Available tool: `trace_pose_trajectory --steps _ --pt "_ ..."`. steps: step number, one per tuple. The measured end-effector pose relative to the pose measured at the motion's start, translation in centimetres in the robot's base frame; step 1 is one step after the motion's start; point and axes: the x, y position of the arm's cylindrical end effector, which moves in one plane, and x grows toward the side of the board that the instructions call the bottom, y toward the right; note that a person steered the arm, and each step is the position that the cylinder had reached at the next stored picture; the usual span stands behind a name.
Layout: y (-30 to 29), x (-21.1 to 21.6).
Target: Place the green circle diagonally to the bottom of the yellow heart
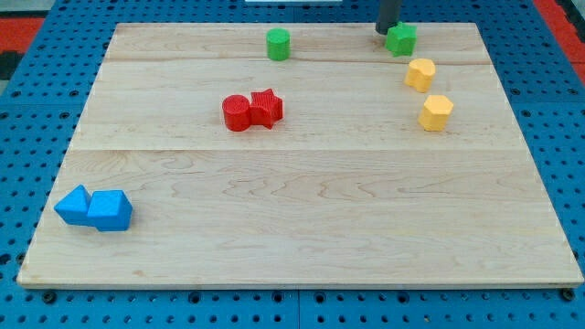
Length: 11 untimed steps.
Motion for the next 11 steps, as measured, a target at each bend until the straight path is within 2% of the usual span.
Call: trace_pose_trajectory --steps 1,2,3,5,6,7,8,11 --pt "2.0 0.5" --pt "-7.3 -0.6" --pt "-12.4 -1.3" --pt "-19.4 2.8" --pt "-23.9 1.7" --pt "-22.1 4.7" --pt "-17.1 6.8" --pt "-11.7 13.0"
